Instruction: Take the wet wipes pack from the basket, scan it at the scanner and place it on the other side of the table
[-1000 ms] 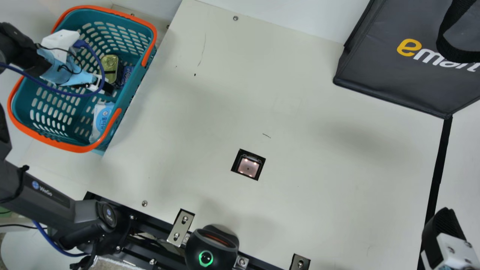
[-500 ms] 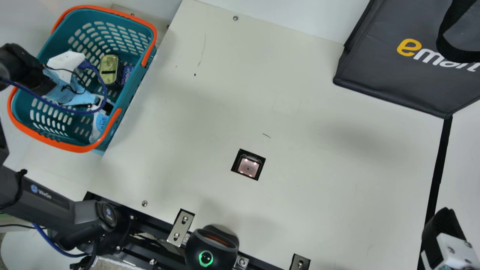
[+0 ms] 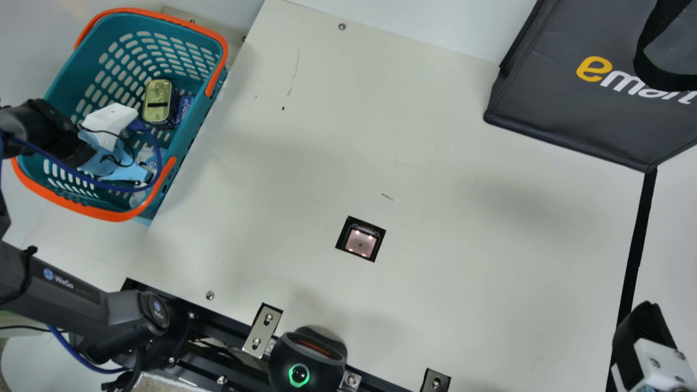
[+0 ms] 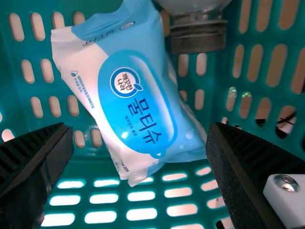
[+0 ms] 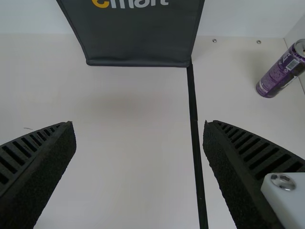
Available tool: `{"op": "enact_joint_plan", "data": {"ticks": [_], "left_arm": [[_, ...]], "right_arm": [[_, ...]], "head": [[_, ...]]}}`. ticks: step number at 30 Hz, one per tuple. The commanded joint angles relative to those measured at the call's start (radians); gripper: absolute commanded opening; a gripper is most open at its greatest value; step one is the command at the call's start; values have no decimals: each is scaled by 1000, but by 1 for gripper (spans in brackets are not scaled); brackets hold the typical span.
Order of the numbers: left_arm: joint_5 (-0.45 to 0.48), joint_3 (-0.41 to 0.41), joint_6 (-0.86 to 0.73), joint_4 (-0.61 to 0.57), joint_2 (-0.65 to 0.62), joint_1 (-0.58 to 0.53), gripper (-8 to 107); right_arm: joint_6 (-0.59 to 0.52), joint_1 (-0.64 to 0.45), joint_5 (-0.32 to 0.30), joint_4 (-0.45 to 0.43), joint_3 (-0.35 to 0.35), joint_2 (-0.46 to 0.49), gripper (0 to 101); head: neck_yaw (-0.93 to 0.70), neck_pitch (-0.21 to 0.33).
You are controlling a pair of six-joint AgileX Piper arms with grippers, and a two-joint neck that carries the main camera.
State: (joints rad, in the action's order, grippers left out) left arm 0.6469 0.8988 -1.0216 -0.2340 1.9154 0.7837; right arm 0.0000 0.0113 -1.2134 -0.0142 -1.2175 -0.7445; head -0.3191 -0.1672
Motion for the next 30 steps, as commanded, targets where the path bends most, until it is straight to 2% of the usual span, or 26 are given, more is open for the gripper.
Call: {"op": "enact_joint_plan", "data": {"ticks": [1,15,26,30], "left_arm": [[-17,-5,-3,-11,7,2,90],[-111,-5,-6,-72,73,9,90],[-151,1,-23,-89,125,6,90],[-153,7,-28,-98,135,7,63]], "right_arm": [[0,0,0,0,0,0,95],[0,0,0,0,0,0,95],[0,0,-1,0,0,0,95],[0,0,-1,0,0,0,95]], "head": [[-2,29],[-2,29],[-2,29],[-2,29]]}}
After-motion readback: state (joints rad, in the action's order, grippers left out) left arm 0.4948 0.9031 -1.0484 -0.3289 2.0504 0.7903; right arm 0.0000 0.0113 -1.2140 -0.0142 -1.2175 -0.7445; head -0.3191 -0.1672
